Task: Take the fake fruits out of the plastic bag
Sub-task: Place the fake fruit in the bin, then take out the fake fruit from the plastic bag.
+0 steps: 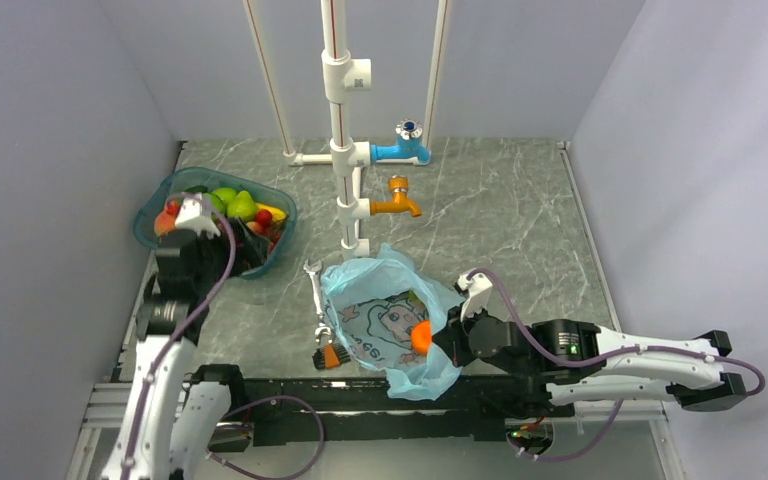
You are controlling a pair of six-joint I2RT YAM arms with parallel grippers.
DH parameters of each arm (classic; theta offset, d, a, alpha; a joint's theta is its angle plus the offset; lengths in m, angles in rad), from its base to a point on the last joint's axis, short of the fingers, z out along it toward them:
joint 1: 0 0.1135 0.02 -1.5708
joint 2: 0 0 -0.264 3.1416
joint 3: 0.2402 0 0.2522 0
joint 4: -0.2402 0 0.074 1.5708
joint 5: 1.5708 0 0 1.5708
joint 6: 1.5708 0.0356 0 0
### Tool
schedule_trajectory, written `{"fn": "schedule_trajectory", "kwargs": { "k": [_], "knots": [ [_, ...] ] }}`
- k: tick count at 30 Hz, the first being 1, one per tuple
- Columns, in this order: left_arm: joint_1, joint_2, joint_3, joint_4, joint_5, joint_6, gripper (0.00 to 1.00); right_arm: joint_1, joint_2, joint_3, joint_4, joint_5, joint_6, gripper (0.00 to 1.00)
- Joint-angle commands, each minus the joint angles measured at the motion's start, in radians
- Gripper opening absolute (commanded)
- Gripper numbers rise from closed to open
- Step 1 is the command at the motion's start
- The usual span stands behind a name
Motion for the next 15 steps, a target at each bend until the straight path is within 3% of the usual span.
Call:
{"fn": "schedule_trajectory", "kwargs": {
  "k": [1,5,8,10,13,15],
  "knots": [
    [0.001,-0.210,-0.168,0.025,0.339,-0.203,0.94,0.003,-0.029,0.014,0.000,0.039,-0.022,0.00],
    [-0.026,-0.354,-0.264,0.029,0.449,-0.308,0.90,0.003,-0.056,0.003,0.013,0.042,-0.027,0.00],
    [-0.131,-0.410,-0.318,0.048,0.452,-0.364,0.88,0.003,-0.056,-0.001,0.025,0.045,-0.029,0.00],
    [-0.273,-0.416,-0.333,0.039,0.365,-0.382,0.86,0.003,-0.041,0.000,0.036,0.044,-0.034,0.00],
    [-0.571,-0.350,-0.330,0.074,0.168,-0.422,0.82,0.003,-0.006,0.007,0.051,0.041,-0.041,0.00],
    [-0.790,-0.312,-0.304,0.096,-0.063,-0.446,0.80,0.003,0.017,0.017,0.058,0.038,-0.046,0.00]
  ]
}}
